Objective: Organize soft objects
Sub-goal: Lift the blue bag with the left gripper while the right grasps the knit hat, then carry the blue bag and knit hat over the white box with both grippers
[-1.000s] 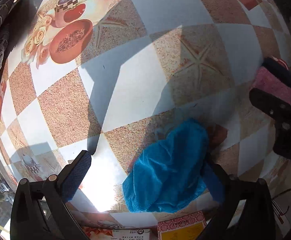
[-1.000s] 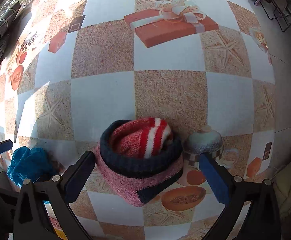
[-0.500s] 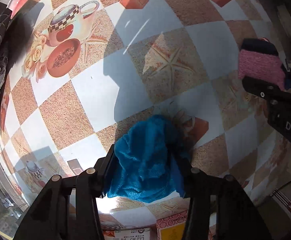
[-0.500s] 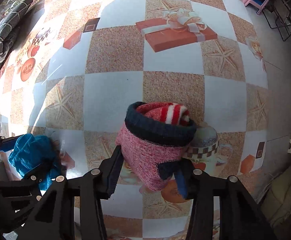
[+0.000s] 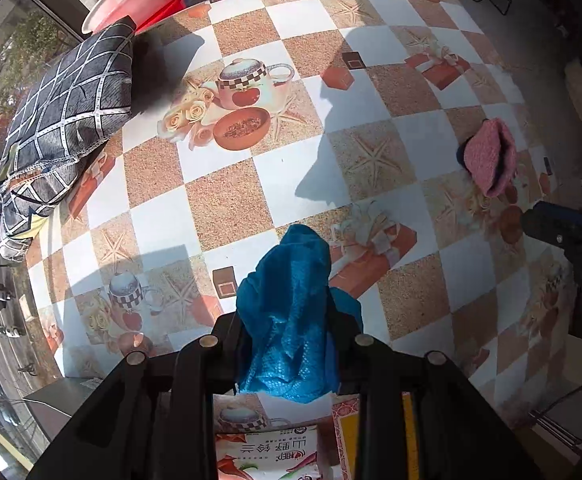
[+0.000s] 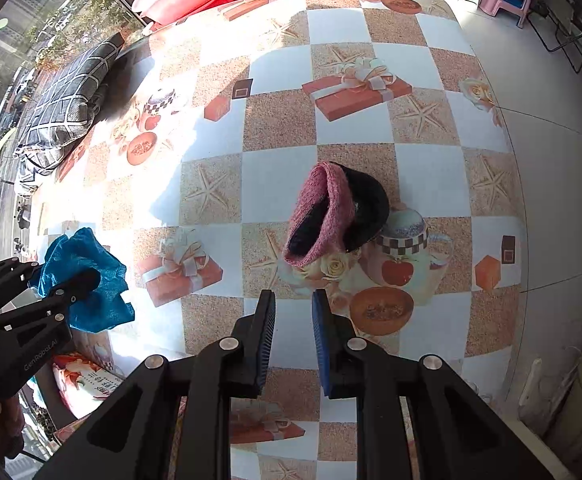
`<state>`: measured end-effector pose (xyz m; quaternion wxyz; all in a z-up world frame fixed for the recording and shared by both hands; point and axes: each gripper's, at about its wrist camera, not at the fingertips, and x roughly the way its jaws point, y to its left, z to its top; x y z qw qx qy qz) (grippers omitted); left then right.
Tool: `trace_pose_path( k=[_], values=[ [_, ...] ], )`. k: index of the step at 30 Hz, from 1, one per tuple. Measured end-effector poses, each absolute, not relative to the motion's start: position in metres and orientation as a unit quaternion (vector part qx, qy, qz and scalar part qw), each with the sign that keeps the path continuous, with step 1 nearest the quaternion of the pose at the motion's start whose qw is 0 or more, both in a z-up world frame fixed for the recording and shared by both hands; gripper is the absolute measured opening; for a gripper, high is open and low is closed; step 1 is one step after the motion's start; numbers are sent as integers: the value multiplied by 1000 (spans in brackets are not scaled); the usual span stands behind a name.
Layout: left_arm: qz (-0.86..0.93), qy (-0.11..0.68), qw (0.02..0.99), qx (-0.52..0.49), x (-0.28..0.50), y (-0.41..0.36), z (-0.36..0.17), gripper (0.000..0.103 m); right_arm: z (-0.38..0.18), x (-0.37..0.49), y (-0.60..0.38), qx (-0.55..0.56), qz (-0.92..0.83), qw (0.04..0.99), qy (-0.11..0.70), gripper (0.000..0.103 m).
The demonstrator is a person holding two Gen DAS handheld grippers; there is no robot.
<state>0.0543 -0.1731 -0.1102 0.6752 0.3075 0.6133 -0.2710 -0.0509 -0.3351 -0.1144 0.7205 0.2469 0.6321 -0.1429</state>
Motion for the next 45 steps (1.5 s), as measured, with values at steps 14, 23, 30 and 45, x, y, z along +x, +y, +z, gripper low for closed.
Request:
trace_pose_path(
  k=[14,23,30,45],
  values=[
    [-262,589,722,251,16,-58,-52,33,-41,-107,-265,246,-146,749,597,21],
    [-231,593,735,235,-8,-17,-42,33,-95,-72,-357,329,-218,717,575,98],
    [-191,605,738,231,-13,-10,-51,33,-168,-18,-376,301,-222,681,630,62],
    [-203,602,734,239,-46,15,-45,33,-56,-96,-281,299,-96,736,600,20]
  ],
)
